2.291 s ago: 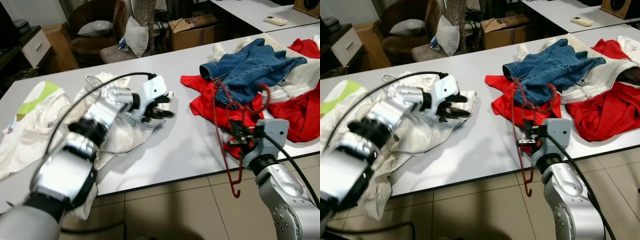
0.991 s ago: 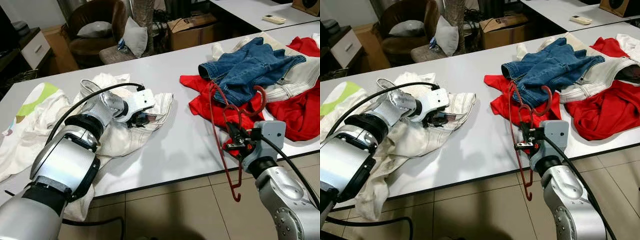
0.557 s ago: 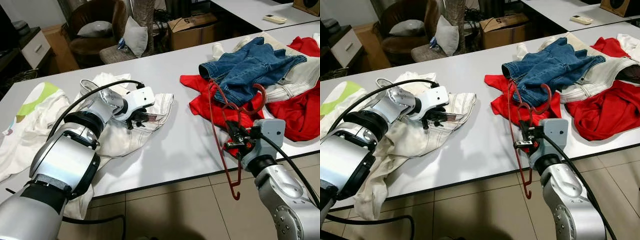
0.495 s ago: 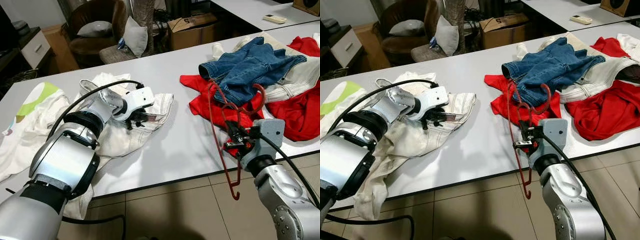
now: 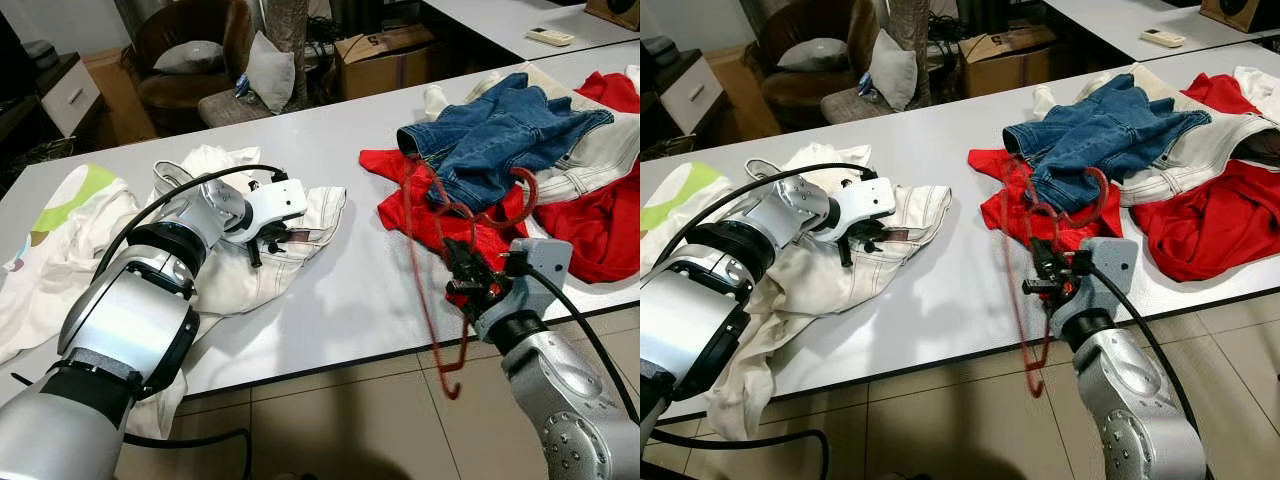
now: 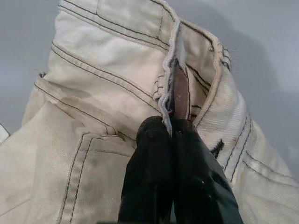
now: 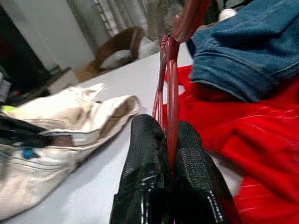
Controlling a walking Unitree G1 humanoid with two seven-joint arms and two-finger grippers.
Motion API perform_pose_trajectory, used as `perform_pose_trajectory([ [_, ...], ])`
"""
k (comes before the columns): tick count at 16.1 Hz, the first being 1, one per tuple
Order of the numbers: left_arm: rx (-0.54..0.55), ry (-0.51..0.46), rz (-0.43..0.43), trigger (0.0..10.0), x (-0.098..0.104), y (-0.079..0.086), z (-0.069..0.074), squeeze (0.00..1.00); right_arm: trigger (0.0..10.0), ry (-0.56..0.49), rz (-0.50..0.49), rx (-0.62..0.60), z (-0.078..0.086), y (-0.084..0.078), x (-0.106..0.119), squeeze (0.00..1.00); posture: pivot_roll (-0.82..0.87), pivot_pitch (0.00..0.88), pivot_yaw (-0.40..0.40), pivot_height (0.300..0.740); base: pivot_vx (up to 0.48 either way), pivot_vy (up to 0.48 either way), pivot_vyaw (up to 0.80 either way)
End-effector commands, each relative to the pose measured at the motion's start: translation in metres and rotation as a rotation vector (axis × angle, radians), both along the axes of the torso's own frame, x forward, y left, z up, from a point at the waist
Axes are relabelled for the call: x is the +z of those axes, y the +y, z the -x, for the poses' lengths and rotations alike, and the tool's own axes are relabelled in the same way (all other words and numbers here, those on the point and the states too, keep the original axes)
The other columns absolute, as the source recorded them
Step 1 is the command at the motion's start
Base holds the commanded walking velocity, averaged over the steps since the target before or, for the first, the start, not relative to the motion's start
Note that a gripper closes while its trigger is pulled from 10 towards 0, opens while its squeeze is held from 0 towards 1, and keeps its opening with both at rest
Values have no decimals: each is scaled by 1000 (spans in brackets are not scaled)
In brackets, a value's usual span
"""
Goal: Hang hanger
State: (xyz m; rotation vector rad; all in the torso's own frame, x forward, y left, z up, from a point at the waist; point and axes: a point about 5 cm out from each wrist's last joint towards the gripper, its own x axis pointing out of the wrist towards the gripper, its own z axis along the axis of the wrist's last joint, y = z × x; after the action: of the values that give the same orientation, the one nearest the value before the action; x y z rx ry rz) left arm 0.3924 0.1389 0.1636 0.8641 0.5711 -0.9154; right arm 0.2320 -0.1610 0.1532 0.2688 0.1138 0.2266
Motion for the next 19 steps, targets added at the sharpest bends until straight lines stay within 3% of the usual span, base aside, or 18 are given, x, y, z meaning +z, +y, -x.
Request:
perform_pose_trajectory([
  [1, 63, -5, 76, 0, 6, 5, -3, 0, 10000, -3, -50, 61, 2, 8, 3, 0, -212, 0, 209, 740, 0, 0, 0],
  [3, 163, -80, 258, 0, 22, 2, -10, 0, 10000, 21, -70, 113, 4, 14, 1, 0, -204, 0, 199, 740, 0, 0, 0],
  [5, 255, -210, 340, 0, 45, 6, -19, 0, 10000, 44, -49, 176, 5, 20, -2, 0, -196, 0, 187, 740, 0, 0, 0],
  [6, 294, -339, 421, 0, 77, 10, -26, 0, 10000, 63, -15, 259, 4, 28, -4, 0, -178, 0, 163, 740, 0, 0, 0],
  [7, 303, -385, 446, 0, 89, 11, -28, 0, 10000, 65, -12, 282, 4, 30, -4, 0, -171, 0, 155, 740, 0, 0, 0],
  [9, 334, -569, 540, 0, 135, 16, -32, 0, 10000, 48, 38, 339, -2, 35, -2, 0, -139, 0, 119, 740, 0, 0, 0],
  [10, 334, -569, 540, 0, 135, 16, -32, 0, 10000, 48, 38, 339, -2, 35, -2, 0, -139, 0, 119, 740, 0, 0, 0],
  [11, 326, -698, 576, 0, 166, 21, -30, 0, 10000, 1, 17, 362, -9, 38, 7, 0, -110, 0, 94, 740, 0, 0, 0],
  [12, 295, -719, 574, 0, 172, 22, -28, 0, 10000, -30, -12, 368, -12, 39, 14, 0, -98, 0, 86, 740, 0, 0, 0],
  [13, 272, -722, 569, 0, 174, 23, -27, 0, 10000, -49, -31, 371, -14, 40, 18, 0, -98, 0, 86, 740, 0, 0, 0],
  [14, 244, -702, 494, 0, 162, 28, -26, 0, 10000, -78, -82, 384, -14, 40, 23, 0, -86, 0, 82, 740, 0, 0, 0],
  [15, 225, -548, 347, 0, 99, 45, -20, 0, 10000, -118, -177, 404, -11, 40, 31, 0, -79, 0, 77, 740, 0, 0, 0],
  [16, 225, -548, 347, 0, 99, 45, -20, 0, 10000, -118, -177, 404, -11, 40, 31, 0, -79, 0, 77, 740, 0, 0, 0],
  [17, 200, -473, 340, 0, 66, 46, -10, 0, 10000, -107, -192, 413, -9, 40, 30, 0, -75, 0, 70, 740, 0, 0, 0],
  [19, 176, -455, 346, 39, 60, 41, -6, 0, 10000, -106, -209, 420, -9, 40, 31, 0, -72, 0, 63, 740, 0, 0, 0],
])
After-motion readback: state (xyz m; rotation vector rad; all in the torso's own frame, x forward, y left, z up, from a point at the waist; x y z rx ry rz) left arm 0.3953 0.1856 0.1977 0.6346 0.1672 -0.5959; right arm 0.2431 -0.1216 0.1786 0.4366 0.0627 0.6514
